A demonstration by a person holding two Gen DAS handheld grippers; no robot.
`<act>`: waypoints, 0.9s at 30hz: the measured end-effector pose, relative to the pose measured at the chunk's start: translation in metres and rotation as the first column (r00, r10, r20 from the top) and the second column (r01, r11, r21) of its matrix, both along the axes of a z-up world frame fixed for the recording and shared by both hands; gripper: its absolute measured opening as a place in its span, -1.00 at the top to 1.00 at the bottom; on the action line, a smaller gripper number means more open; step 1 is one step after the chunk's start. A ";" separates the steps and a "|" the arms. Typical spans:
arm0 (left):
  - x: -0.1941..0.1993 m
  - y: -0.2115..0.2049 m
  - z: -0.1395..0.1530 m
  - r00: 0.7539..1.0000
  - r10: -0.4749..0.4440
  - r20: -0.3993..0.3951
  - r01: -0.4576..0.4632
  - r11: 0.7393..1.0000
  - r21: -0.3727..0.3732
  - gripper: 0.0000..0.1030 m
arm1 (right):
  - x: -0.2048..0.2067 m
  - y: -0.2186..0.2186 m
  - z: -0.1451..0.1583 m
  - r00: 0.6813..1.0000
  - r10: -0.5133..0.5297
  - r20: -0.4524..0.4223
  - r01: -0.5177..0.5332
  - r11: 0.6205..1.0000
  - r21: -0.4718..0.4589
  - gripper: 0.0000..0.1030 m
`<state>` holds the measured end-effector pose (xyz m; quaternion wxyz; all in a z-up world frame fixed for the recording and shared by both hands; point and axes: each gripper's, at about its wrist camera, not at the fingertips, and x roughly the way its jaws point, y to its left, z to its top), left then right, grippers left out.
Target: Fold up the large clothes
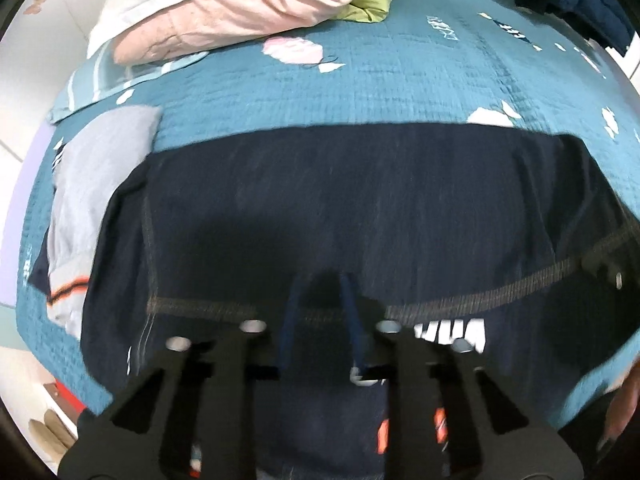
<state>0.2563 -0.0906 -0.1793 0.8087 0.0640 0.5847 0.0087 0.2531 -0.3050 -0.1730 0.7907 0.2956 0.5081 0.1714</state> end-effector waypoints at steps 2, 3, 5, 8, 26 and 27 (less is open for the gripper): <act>0.021 -0.007 0.001 1.000 0.000 -0.002 0.000 1.000 -0.026 0.85 | 0.002 0.000 -0.002 1.000 0.001 -0.007 -0.001 1.000 0.006 0.69; 0.034 -0.010 0.003 1.000 -0.001 0.005 0.002 0.999 -0.039 0.90 | 0.006 0.002 -0.003 1.000 0.001 -0.011 0.000 1.000 0.007 0.69; 0.054 -0.015 0.006 1.000 0.008 0.012 -0.007 0.999 -0.044 0.91 | 0.008 0.001 -0.004 1.000 0.000 -0.018 0.000 1.000 0.015 0.69; 0.087 -0.017 0.004 1.000 0.027 -0.003 -0.027 0.994 -0.103 0.91 | 0.009 0.000 -0.004 1.000 0.009 -0.020 -0.008 1.000 0.012 0.68; 0.061 -0.004 -0.053 0.974 0.092 -0.208 -0.116 0.988 -0.105 0.93 | 0.012 0.002 -0.016 0.998 0.001 -0.058 0.000 1.000 0.014 0.62; 0.063 -0.003 -0.052 0.970 0.125 -0.209 -0.150 0.983 -0.108 0.92 | 0.011 0.003 -0.017 0.998 0.002 -0.061 -0.001 1.000 0.005 0.61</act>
